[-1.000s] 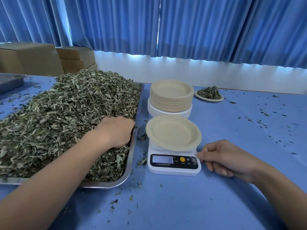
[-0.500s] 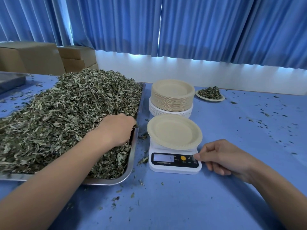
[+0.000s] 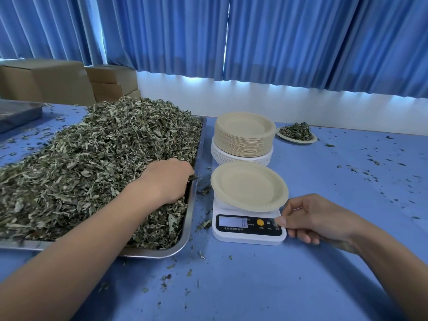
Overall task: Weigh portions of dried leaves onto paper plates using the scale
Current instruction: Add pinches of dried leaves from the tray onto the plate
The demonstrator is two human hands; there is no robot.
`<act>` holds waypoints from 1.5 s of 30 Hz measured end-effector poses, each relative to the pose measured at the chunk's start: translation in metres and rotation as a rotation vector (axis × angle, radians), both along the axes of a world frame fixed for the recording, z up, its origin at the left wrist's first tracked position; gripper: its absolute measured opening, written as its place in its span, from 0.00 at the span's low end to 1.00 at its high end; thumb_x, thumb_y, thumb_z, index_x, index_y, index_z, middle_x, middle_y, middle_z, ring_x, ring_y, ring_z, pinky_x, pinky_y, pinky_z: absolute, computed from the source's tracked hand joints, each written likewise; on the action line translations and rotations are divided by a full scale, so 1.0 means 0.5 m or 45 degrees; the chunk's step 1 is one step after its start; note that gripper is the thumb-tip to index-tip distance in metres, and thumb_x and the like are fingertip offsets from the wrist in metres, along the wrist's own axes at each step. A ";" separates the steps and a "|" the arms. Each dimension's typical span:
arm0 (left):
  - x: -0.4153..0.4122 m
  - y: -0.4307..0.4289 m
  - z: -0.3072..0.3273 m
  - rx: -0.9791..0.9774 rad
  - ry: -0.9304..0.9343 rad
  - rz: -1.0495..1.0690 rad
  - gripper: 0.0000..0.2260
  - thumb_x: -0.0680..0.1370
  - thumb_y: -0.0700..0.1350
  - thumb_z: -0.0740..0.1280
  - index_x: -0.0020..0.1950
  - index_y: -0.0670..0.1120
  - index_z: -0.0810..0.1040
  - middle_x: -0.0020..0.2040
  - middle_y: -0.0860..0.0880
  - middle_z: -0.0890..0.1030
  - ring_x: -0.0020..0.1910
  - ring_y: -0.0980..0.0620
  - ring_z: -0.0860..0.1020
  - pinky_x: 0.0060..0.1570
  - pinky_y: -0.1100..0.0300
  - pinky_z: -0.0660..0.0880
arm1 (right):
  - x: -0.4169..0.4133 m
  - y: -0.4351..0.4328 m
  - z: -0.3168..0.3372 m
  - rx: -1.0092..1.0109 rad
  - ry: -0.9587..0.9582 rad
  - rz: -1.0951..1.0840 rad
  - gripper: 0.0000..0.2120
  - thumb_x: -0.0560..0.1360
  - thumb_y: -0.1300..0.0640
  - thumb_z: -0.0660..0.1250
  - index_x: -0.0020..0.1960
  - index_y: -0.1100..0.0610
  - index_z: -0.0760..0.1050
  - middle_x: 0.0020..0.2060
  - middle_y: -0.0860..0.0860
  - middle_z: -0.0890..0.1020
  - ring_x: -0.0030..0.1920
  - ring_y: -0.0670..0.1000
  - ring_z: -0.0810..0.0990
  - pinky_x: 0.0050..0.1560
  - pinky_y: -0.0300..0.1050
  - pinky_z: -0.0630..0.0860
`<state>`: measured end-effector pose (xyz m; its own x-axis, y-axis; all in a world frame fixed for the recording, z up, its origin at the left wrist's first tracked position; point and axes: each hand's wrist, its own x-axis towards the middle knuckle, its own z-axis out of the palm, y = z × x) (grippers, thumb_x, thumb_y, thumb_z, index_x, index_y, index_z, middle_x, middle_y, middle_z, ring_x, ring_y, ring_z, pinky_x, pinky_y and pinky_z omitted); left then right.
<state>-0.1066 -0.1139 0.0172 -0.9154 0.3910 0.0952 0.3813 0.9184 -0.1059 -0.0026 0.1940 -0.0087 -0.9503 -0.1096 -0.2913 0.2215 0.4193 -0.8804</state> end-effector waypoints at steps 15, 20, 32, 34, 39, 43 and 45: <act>-0.030 0.004 0.056 0.235 0.211 0.092 0.17 0.76 0.42 0.69 0.63 0.55 0.79 0.55 0.46 0.82 0.50 0.42 0.80 0.44 0.53 0.73 | -0.099 0.101 0.032 0.033 0.076 -0.566 0.11 0.79 0.58 0.70 0.44 0.65 0.80 0.28 0.55 0.79 0.21 0.47 0.70 0.19 0.37 0.65; -0.057 -0.009 0.078 0.268 0.140 0.073 0.20 0.77 0.43 0.68 0.68 0.56 0.76 0.62 0.44 0.78 0.57 0.42 0.78 0.49 0.50 0.74 | -0.140 0.099 0.007 -0.002 0.200 -0.741 0.10 0.79 0.59 0.69 0.43 0.64 0.80 0.26 0.53 0.79 0.21 0.48 0.71 0.22 0.40 0.67; -0.065 -0.009 0.111 0.451 0.396 0.067 0.14 0.76 0.36 0.65 0.54 0.52 0.81 0.48 0.43 0.83 0.46 0.39 0.80 0.45 0.48 0.80 | -0.121 0.079 -0.052 0.398 0.599 -0.469 0.12 0.79 0.55 0.69 0.37 0.55 0.82 0.29 0.50 0.83 0.27 0.45 0.76 0.38 0.43 0.74; -0.067 -0.007 0.118 0.522 0.430 0.055 0.13 0.76 0.37 0.65 0.55 0.50 0.82 0.50 0.42 0.83 0.47 0.38 0.81 0.47 0.47 0.80 | -0.118 0.083 -0.049 0.275 0.572 -0.503 0.11 0.79 0.56 0.69 0.39 0.57 0.83 0.31 0.51 0.84 0.28 0.46 0.76 0.39 0.43 0.74; -0.053 0.030 0.123 0.768 0.285 -0.091 0.10 0.75 0.37 0.66 0.48 0.49 0.84 0.41 0.47 0.84 0.39 0.45 0.80 0.43 0.55 0.78 | -0.113 0.080 -0.046 0.266 0.552 -0.495 0.11 0.79 0.56 0.69 0.39 0.57 0.83 0.31 0.52 0.84 0.28 0.46 0.77 0.39 0.41 0.73; -0.027 0.094 0.115 0.799 0.116 -0.311 0.11 0.74 0.39 0.69 0.52 0.52 0.85 0.46 0.52 0.85 0.46 0.52 0.80 0.47 0.63 0.73 | -0.113 0.080 -0.044 0.239 0.545 -0.487 0.11 0.79 0.57 0.69 0.40 0.58 0.83 0.32 0.53 0.84 0.29 0.47 0.77 0.40 0.41 0.73; -0.012 0.131 0.097 0.779 0.021 -0.393 0.11 0.74 0.41 0.70 0.52 0.53 0.85 0.46 0.54 0.85 0.46 0.54 0.80 0.49 0.63 0.75 | -0.114 0.081 -0.045 0.240 0.542 -0.481 0.10 0.79 0.57 0.69 0.40 0.58 0.83 0.33 0.53 0.84 0.30 0.47 0.77 0.40 0.42 0.74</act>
<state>-0.1128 -0.0486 0.0659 -0.7673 0.5052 0.3950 0.6379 0.6646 0.3891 -0.0597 0.2344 -0.0311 -0.9510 0.2749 0.1418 0.0297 0.5376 -0.8427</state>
